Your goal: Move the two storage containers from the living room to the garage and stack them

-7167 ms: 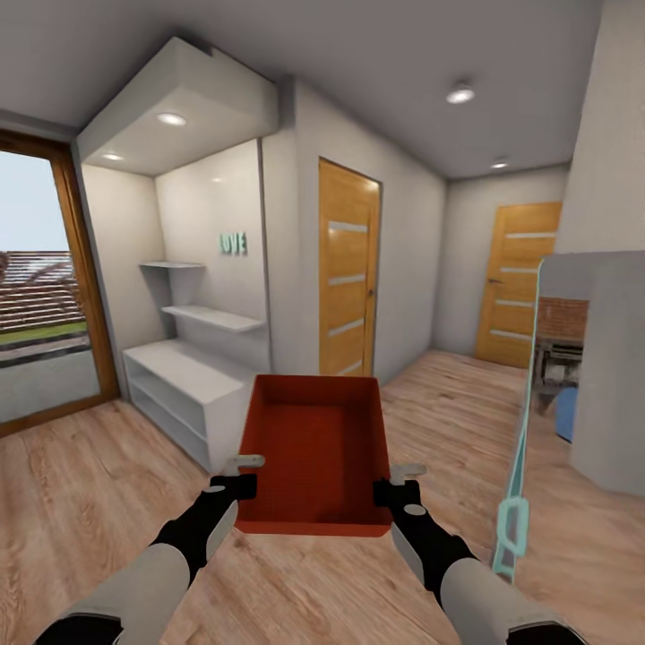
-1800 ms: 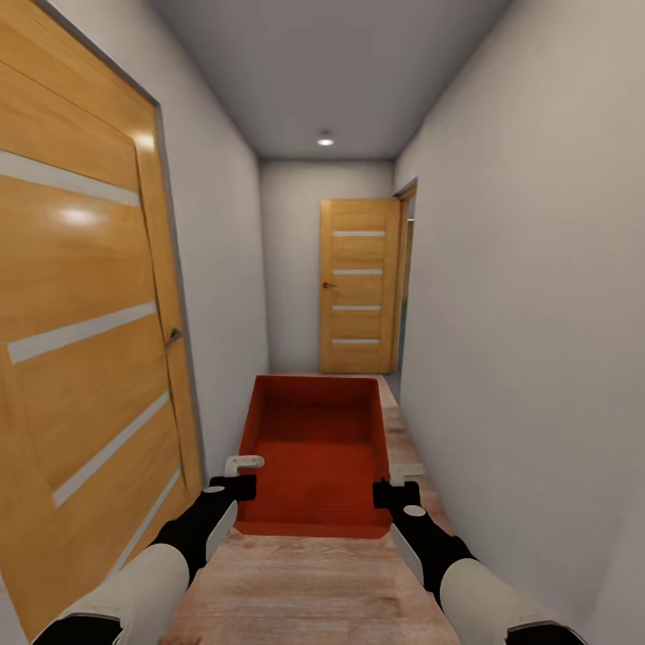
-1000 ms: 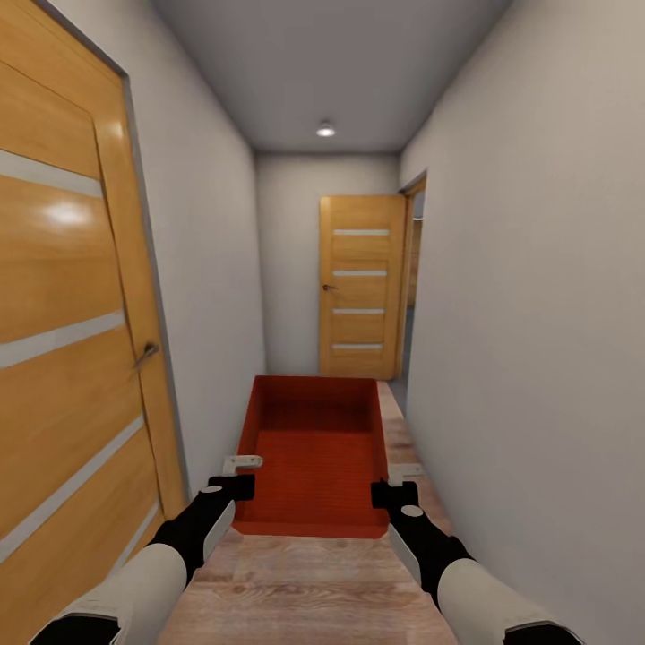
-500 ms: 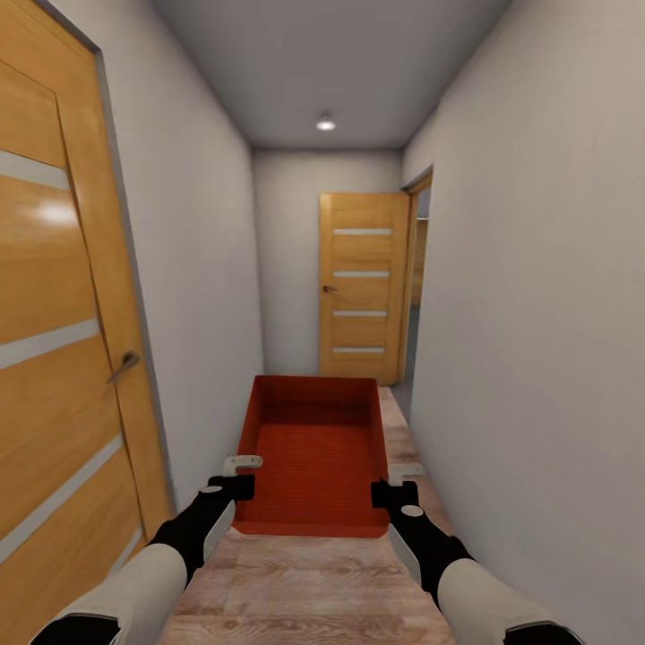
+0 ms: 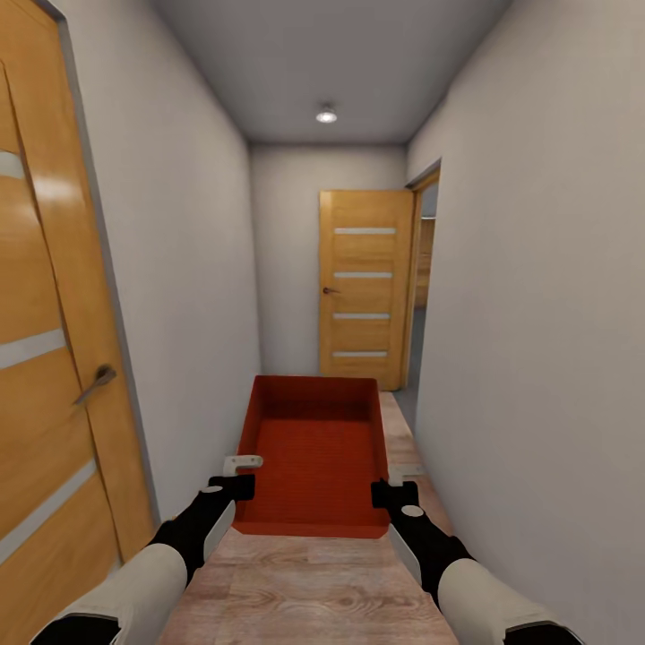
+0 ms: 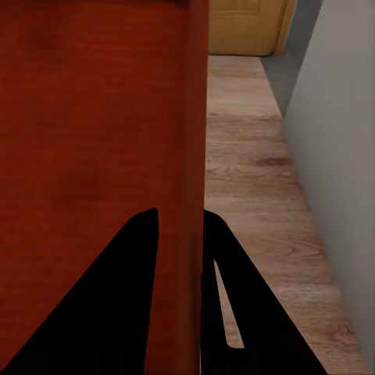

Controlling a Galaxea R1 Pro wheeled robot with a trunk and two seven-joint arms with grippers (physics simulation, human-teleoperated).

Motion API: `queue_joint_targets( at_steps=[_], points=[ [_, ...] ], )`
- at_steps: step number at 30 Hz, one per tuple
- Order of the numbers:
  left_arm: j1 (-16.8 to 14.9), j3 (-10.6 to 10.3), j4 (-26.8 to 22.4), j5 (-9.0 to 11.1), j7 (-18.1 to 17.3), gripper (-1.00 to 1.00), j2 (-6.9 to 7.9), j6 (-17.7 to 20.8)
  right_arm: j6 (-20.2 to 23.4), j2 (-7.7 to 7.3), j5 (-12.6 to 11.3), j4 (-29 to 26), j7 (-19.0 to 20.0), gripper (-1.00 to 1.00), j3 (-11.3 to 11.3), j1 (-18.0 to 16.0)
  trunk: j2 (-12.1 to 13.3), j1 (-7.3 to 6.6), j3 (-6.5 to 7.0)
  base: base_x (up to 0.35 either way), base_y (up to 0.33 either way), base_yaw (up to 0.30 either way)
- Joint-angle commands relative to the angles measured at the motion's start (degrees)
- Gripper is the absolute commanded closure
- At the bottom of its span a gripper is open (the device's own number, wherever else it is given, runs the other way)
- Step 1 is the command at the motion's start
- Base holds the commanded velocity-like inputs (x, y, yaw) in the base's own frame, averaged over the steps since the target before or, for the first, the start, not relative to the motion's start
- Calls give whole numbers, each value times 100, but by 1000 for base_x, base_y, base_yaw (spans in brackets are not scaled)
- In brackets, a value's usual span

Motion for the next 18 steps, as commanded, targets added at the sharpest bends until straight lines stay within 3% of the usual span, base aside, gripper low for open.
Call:
queue_joint_targets(
  at_steps=[1, 18],
  points=[
    [-6, 117, -31, -87, 469, 100, 9, -98, -14, -222, -28, 19, -478, 100, -75, -4, -5, 4, -8, 323, 0, 0],
    [-7, 124, -31, -82, 467, 100, 18, -94, -6, -222, -28, 19, -478, 100, -75, -3, -5, 4, -8, 323, 0, 0]
  ],
)
